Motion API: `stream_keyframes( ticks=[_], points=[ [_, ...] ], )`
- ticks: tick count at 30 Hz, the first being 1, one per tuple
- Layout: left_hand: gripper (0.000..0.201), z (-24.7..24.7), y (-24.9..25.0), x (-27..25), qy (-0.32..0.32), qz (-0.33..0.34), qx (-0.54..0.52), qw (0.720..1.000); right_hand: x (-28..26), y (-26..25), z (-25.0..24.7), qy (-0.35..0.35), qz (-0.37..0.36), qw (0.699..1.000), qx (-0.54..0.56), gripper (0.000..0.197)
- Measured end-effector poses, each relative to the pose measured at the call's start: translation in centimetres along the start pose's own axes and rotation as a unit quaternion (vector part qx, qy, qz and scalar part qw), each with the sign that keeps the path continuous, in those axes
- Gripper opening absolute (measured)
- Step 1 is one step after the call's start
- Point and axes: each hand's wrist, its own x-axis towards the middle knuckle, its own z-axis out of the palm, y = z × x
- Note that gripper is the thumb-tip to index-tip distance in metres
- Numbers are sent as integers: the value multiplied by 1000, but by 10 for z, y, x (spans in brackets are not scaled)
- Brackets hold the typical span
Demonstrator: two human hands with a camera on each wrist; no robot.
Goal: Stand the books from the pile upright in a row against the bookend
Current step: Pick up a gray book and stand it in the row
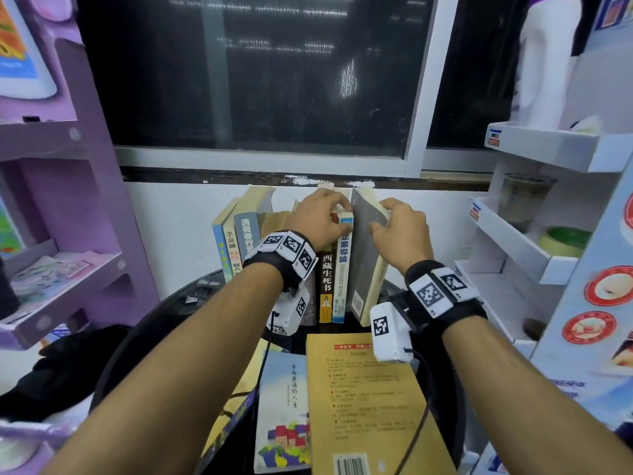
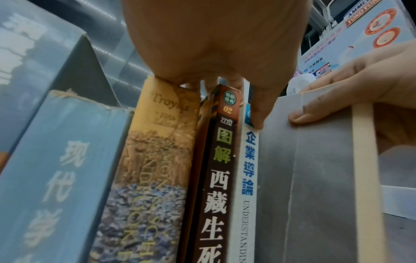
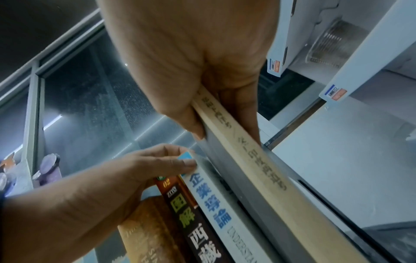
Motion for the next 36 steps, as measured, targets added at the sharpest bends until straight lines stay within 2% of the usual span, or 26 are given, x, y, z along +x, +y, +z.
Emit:
stream_keyframes(
  ticks=[9,20,24,29,32,36],
  points=[
    [38,-4,-4,-5,-28,42,49,997,15,8,32,-19,-22,1000,7,29],
    [39,-5,-4,-6,-34,48,55,997,23,21,46,-69,-41,997,19,36],
    [39,-5,-5,-6,-32,47,55,997,26,24,45,-155,-28,987,34,59],
    [38,-4,-5,-6,-30,49,51,997,21,27,34,-237,-62,969,39,86],
    [39,-2,-6,-5,-31,50,51,997,19,30,35,-244,-68,967,34,96],
    [40,-2,-6,-5,-35,44,58,997,16,32,39,-219,-76,972,42,95]
  ],
)
